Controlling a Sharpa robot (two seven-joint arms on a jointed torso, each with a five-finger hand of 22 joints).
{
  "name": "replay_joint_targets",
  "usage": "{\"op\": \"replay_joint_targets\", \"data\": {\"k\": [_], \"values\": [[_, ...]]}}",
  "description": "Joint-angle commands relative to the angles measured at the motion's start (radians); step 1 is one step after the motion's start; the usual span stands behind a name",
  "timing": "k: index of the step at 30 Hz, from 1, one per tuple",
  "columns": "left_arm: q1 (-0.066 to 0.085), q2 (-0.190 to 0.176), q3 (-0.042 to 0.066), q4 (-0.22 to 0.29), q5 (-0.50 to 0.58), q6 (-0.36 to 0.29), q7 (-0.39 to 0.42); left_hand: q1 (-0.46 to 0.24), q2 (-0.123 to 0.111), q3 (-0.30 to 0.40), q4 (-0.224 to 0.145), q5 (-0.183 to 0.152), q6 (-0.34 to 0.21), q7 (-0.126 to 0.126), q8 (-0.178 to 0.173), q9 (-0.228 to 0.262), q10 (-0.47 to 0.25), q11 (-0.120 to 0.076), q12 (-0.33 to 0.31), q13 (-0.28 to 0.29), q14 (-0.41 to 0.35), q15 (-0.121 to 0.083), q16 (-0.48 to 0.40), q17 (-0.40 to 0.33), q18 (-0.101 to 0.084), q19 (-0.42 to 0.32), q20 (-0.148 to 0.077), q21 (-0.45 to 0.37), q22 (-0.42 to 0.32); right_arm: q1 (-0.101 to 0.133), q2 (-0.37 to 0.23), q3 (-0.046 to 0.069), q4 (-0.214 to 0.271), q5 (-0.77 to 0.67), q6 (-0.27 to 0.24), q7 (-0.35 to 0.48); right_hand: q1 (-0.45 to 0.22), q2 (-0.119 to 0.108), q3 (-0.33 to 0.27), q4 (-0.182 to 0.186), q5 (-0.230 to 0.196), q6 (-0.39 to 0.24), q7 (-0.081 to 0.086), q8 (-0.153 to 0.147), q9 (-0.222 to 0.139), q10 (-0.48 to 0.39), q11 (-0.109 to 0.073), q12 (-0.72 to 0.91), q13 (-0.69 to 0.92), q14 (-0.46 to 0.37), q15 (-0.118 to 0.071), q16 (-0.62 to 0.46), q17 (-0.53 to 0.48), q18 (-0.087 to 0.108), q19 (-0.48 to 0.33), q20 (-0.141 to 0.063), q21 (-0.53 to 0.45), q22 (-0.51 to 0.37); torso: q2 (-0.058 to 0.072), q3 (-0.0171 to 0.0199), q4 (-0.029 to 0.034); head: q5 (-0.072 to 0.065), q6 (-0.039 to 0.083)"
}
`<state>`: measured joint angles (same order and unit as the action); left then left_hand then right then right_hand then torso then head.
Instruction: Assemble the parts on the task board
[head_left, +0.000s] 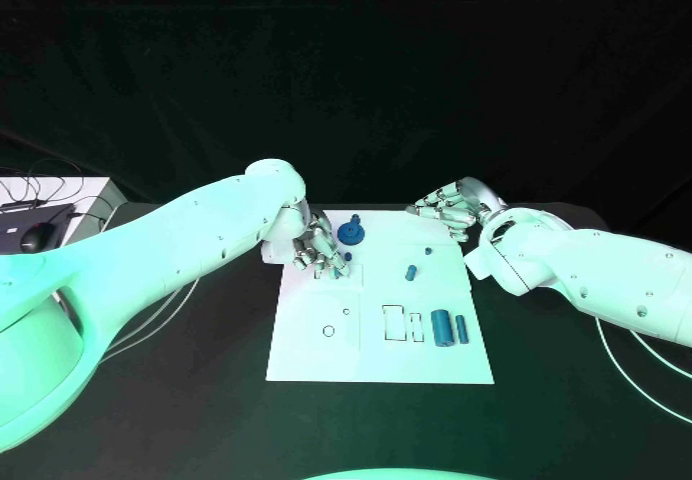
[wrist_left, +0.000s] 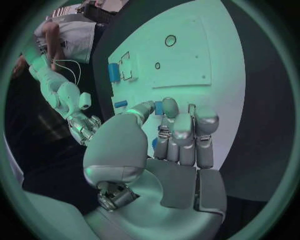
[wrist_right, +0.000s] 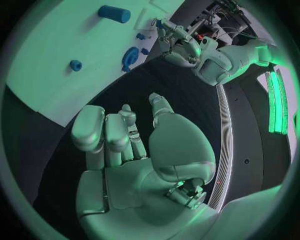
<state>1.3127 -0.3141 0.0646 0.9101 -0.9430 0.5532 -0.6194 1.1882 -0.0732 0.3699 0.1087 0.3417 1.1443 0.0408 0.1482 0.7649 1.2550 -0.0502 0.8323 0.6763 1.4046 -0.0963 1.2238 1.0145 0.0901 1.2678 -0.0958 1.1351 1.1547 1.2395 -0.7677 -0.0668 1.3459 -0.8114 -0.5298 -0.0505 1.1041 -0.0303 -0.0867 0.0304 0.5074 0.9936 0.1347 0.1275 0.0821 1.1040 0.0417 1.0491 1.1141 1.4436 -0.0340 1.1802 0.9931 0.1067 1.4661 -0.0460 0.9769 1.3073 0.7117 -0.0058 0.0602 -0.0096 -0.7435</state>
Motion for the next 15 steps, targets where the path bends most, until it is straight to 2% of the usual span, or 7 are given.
{"op": "replay_joint_targets", "data": {"k": [1, 15], "values": [[0.004, 0.013, 0.0, -0.009, -0.009, 0.031, -0.014, 0.002, -0.006, 0.194, -0.2, 0.005, 0.013, -0.007, -0.004, -0.001, 0.01, -0.004, -0.003, 0.002, 0.007, 0.002, 0.006, 0.001, 0.006, 0.006, 0.002, 0.006, 0.001, 0.001, 0.002, 0.001, 0.0, -0.006, 0.011, 0.005, -0.004, 0.0, -0.007, 0.0, 0.004, -0.001, 0.008, -0.004, 0.001, -0.002, -0.001, -0.005, 0.001, -0.002, -0.004, -0.004, -0.001, 0.006, 0.05, -0.005, -0.005, 0.128, -0.001, -0.0002, 0.0004, 0.001, -0.002], [0.009, 0.041, -0.008, -0.026, -0.031, 0.039, -0.049, -0.001, -0.004, 0.184, -0.204, 0.007, 0.021, -0.008, -0.012, -0.003, 0.018, -0.005, -0.009, 0.008, 0.009, -0.001, 0.005, 0.005, 0.004, 0.015, -0.002, 0.013, 0.01, 0.002, 0.008, 0.001, 0.0, -0.007, 0.009, 0.005, -0.004, 0.0, -0.007, 0.0, 0.004, -0.001, 0.008, -0.004, 0.001, -0.002, -0.001, -0.005, 0.001, -0.002, -0.004, -0.004, -0.001, 0.006, 0.05, -0.005, -0.005, 0.128, -0.001, 0.0007, 0.0001, 0.004, -0.002]]}}
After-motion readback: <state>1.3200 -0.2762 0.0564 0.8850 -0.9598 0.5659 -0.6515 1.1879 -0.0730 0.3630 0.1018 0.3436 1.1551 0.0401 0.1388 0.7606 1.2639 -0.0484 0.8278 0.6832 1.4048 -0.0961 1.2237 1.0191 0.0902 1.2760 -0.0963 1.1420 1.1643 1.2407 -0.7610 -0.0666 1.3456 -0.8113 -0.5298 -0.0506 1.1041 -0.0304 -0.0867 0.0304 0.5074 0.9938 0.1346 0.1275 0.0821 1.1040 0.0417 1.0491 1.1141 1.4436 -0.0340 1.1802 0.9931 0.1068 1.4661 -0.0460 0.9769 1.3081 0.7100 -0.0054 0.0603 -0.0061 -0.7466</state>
